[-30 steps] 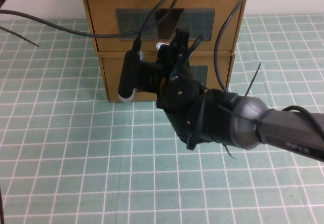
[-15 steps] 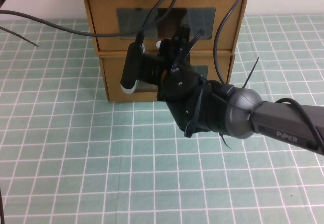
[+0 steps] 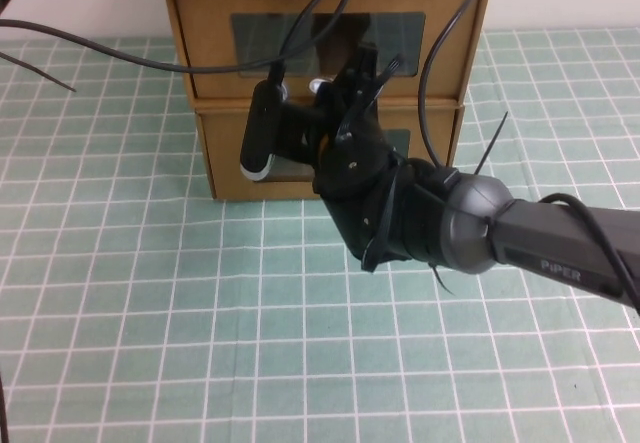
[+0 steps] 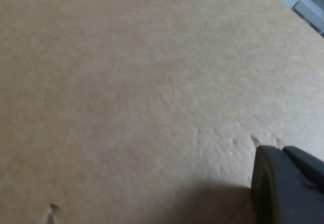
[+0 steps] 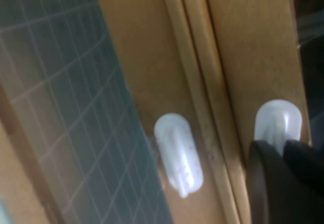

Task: Open the shoe box
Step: 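Pull the top drawer of the cardboard box fully open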

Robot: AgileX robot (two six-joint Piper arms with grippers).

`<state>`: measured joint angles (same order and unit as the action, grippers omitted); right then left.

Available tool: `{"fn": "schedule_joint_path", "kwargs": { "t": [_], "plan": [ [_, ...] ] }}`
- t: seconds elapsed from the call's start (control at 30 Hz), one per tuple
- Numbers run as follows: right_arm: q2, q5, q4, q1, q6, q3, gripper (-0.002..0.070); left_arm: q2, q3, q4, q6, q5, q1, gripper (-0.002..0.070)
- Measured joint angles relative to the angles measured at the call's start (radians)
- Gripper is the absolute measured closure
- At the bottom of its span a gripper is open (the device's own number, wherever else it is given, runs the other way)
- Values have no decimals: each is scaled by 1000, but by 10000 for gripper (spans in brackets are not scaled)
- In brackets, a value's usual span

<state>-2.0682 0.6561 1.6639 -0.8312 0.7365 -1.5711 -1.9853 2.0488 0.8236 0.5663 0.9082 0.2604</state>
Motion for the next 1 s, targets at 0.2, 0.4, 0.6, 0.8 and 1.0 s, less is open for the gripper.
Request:
{"fn": "schedule_joint_path", "kwargs": {
  "t": [0.2,0.4,0.6,0.8,1.0],
  "plan": [
    [56,59,-47,-57,0,76,662,0,0,0,0,6,0,680],
    [134,121,-129,-129,-5,177,662,0,0,0,0,6,0,680],
    [212,188,-218,-220,-7,282,661,0,0,0,0,6,0,680],
    [257,213,-325,-279,-8,337,661,0,0,0,0,6,0,680],
    [261,206,-325,-280,34,337,631,0,0,0,0,4,0,680]
  ]
}}
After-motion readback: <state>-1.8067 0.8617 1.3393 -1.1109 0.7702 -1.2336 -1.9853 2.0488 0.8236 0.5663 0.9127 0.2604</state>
